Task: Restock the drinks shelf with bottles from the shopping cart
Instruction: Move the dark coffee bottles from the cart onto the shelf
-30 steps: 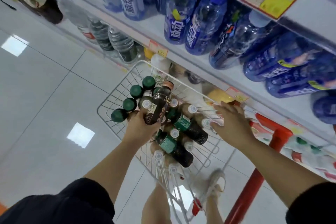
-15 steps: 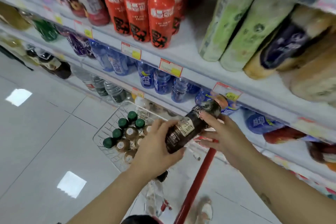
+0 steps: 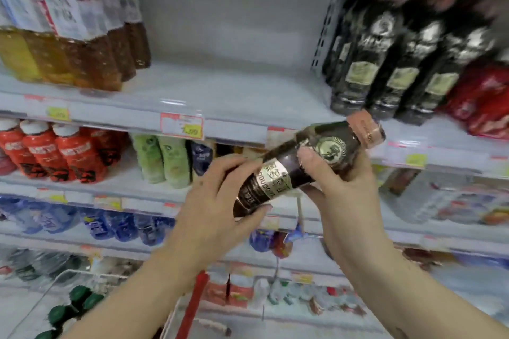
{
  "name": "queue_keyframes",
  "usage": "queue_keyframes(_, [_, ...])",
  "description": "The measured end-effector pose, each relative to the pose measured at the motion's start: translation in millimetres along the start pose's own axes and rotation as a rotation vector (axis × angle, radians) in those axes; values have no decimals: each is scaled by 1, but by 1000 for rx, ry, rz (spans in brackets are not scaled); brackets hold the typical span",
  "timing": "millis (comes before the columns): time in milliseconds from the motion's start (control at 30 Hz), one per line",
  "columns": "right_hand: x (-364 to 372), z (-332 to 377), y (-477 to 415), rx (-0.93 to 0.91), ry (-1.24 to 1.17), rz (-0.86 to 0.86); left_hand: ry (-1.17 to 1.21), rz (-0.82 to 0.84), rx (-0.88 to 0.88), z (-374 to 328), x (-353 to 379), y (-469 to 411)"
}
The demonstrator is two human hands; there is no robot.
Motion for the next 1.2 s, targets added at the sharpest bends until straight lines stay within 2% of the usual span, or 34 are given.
queue_keyframes(100, [-43,45,-13,-167,-16,-77,96,6,133,-46,21,-46])
queue_keyframes(167, [-69,73,-18,-290,12,-121,169,56,159,-70,36,-74])
queue_keyframes(300, [-112,118,-27,-552,181,-252,296,90,-20,-88,58,-123])
queue_keyframes(400, [-141,131,-42,-661,299,-330,266,142,-206,-80,84,-150])
queue_keyframes(500, [-164,130,-62,-661,413,-376,253,280,-319,-78,110,-166])
queue_keyframes(633, [-182,122,-91,-652,528,-374,242,387,-333,-86,132,-167])
queue_keyframes(833, [-186,118,-134,-649,720,-299,218,363,-326,-87,142,-162])
queue_keyframes(1100, [-188,110,-182,-488,928,-341,144,359,-333,-86,144,-163])
queue_keyframes(1200, [-188,107,-187,-487,1026,-349,118,373,-335,-86,145,-161])
Point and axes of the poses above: each hand's wrist, its own y-axis away from the middle knuckle, its own x-axis out of the palm, z = x × y, the point moved 5 cm from there along -y, towards the middle knuckle, and after that the axes turned 5 degrees about -x, right-handed, at the moved point
